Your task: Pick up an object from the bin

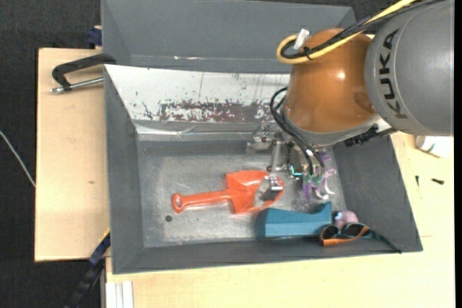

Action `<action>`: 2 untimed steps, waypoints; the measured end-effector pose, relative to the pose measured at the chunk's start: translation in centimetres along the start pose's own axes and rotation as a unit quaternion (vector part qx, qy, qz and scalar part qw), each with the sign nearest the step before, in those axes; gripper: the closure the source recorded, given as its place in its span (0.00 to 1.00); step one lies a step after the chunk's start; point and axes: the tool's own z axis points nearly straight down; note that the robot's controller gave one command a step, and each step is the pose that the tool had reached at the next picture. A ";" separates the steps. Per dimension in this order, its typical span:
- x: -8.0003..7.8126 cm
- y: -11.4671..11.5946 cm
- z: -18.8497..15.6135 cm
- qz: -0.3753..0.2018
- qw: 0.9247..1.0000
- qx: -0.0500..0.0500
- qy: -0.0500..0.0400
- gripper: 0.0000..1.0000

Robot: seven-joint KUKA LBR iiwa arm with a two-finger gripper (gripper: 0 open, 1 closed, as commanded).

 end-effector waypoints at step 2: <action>1.9 0.5 10.7 -0.181 0.983 0.000 0.002 1.00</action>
Offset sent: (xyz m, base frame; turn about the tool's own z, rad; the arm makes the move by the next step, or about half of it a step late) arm -0.0183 0.0037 -0.1073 -0.3654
